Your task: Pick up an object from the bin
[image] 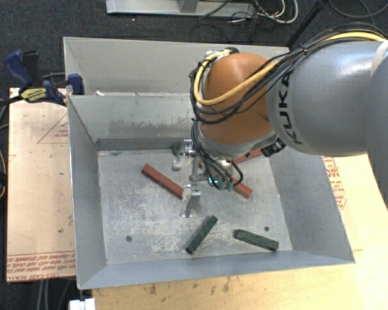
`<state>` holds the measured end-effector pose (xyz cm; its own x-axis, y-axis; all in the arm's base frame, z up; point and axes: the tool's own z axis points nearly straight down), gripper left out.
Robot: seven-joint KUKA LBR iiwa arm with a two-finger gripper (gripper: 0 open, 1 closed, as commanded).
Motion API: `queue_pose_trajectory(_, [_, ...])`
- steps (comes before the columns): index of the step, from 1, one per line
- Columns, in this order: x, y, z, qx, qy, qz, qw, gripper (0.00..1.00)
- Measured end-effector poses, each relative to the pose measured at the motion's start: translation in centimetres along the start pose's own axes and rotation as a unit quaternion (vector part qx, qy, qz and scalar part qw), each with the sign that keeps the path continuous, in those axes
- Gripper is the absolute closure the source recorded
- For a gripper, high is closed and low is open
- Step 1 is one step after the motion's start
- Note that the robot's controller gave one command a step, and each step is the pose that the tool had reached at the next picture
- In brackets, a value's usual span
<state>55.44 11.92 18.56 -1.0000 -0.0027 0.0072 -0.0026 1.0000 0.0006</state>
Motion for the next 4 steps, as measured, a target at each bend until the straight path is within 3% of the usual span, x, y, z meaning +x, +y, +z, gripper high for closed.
queue_pose_trajectory(1, [-0.2,-0.1,-0.4,0.000,-0.0039,0.001,1.0000,0.00])
queue_pose_trajectory(2, [-4.5,-1.8,9.0,-0.001,-0.0036,0.025,0.9997,1.00])
queue_pose_trajectory(3, [-4.5,-1.8,9.0,-0.001,-0.0036,0.025,0.9997,1.00])
queue_pose_trajectory(4, [-5.2,-1.5,-2.0,0.000,-0.0049,0.015,0.9999,1.00])
